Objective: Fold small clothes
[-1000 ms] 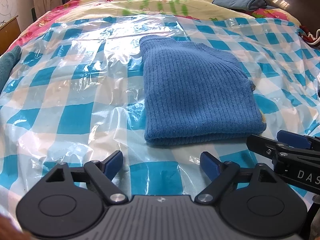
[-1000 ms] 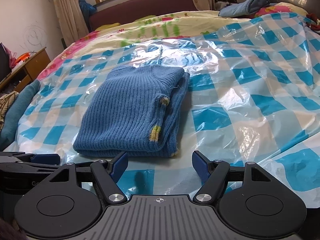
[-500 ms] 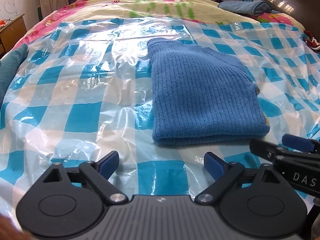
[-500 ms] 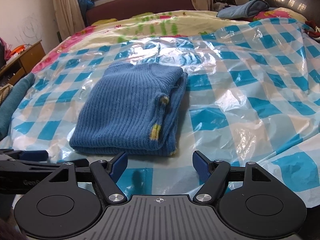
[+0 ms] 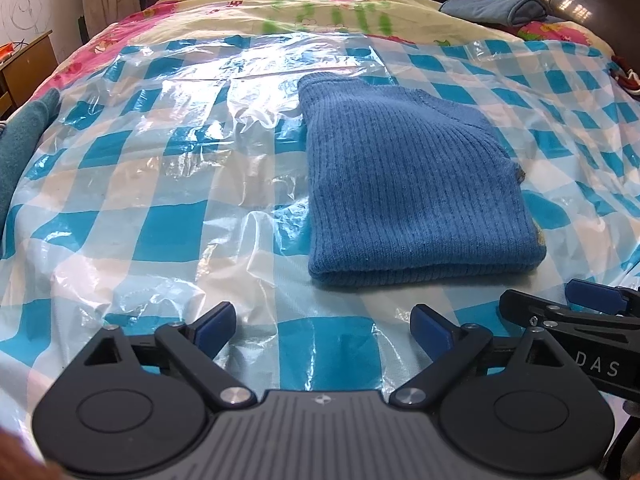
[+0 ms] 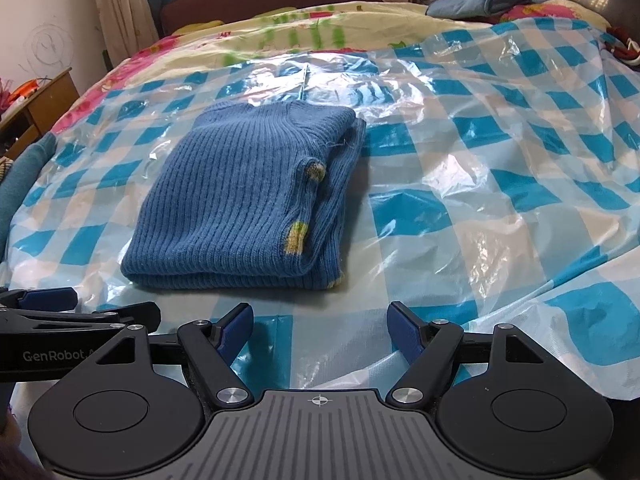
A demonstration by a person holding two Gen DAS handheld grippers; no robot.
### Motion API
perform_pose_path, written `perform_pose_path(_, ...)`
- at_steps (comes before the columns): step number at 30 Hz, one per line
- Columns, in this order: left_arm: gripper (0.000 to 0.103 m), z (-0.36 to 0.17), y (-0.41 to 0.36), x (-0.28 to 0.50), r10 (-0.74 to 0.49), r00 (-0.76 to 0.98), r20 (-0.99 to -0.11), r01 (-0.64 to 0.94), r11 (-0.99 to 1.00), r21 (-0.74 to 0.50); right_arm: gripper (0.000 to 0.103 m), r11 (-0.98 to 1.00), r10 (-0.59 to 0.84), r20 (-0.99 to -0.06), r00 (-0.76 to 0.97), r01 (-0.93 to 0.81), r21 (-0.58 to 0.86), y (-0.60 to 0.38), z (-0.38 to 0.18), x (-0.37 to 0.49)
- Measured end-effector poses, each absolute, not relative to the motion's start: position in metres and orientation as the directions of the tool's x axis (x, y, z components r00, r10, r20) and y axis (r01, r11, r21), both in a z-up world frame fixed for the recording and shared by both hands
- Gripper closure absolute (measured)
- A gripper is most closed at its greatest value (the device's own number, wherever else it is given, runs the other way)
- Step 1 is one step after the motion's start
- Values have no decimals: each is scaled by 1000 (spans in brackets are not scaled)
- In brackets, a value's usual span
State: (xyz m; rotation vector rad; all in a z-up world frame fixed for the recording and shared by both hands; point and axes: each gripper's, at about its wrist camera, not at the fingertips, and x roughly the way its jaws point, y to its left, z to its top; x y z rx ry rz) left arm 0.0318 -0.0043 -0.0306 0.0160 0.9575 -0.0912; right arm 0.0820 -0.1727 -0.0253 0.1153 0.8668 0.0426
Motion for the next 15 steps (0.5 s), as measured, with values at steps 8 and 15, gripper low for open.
perform_pose_path(8,4,-33,-6,32,-60,567,-822,85,996,-14,27,992,84,-762,642,17,124,-174,-27,82)
perform_pose_path(15,4,-35,-6,32,-54,564,-824,82,997,-10,27,993,81,-763,642,18,120,-174,-27,82)
